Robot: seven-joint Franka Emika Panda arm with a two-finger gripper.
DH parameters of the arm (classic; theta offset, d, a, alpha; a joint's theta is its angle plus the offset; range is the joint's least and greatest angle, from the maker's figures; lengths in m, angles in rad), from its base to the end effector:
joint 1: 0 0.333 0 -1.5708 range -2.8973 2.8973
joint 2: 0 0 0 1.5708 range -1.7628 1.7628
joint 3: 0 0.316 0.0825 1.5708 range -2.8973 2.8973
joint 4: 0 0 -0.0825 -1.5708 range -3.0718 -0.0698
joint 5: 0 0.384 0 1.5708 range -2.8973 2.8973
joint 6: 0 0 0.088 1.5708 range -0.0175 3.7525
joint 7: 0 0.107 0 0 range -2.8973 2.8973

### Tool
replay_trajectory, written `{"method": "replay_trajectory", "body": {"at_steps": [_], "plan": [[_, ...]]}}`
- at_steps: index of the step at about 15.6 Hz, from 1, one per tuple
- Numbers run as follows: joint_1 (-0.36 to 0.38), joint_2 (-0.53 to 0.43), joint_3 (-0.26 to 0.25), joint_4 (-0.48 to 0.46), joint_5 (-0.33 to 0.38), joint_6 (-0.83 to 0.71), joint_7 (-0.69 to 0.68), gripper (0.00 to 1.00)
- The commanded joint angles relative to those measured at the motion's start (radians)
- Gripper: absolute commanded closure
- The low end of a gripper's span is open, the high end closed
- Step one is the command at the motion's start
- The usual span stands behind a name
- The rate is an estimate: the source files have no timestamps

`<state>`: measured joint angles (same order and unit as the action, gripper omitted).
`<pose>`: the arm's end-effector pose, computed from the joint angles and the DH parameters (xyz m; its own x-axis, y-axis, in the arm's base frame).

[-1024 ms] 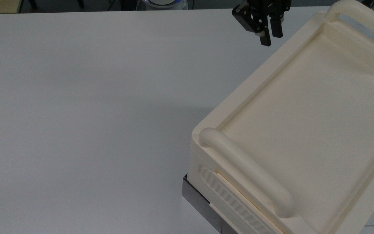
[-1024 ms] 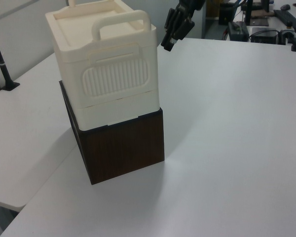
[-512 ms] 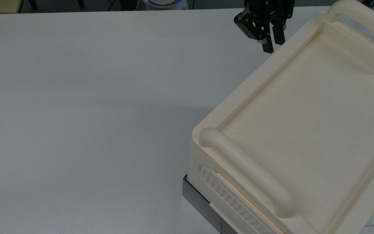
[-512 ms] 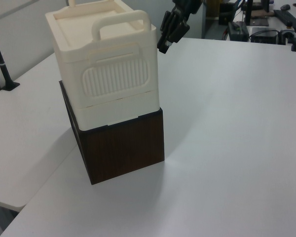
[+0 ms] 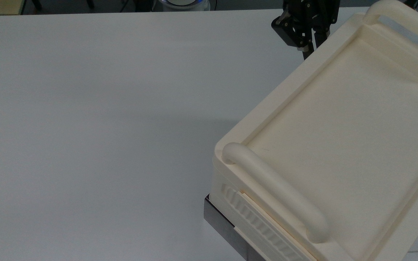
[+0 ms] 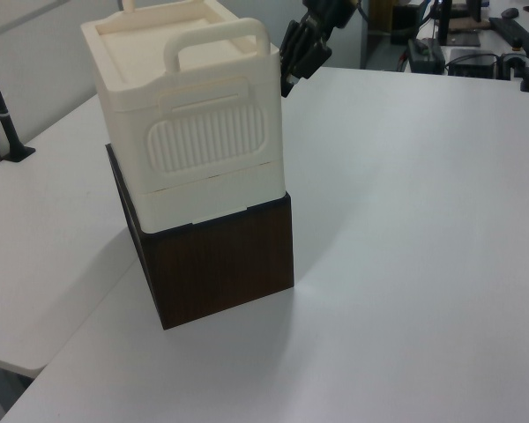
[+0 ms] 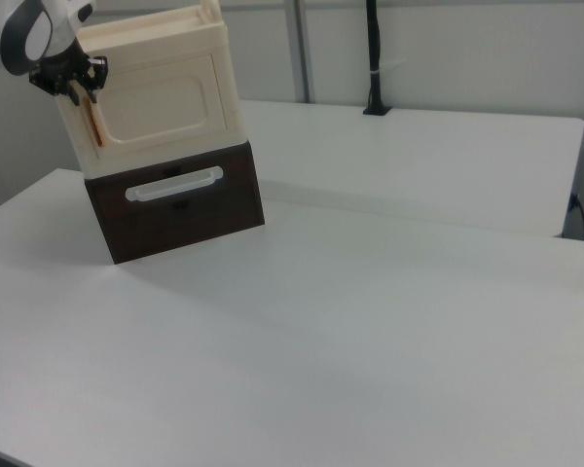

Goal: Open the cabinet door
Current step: 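Grasp the orange tab on the cabinet door edge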

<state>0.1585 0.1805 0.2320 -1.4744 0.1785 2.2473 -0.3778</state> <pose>0.6130 0.2414 0.6429 0.6271 0.5098 0.5889 0.6310 -0.7758 -0.0002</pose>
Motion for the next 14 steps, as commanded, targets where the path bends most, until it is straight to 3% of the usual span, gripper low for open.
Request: {"method": "replay_trajectory", "body": {"at_steps": [1, 4, 10, 14], "plan": [[0.016, 0.02, -0.003, -0.001, -0.031, 0.029, 0.031, 0.69], [0.016, 0.028, -0.003, -0.001, -0.033, 0.029, 0.031, 0.69], [0.016, 0.031, -0.003, -0.001, -0.028, 0.029, 0.033, 0.97], [0.009, 0.025, -0.003, -0.004, -0.028, 0.028, 0.033, 0.99]]}}
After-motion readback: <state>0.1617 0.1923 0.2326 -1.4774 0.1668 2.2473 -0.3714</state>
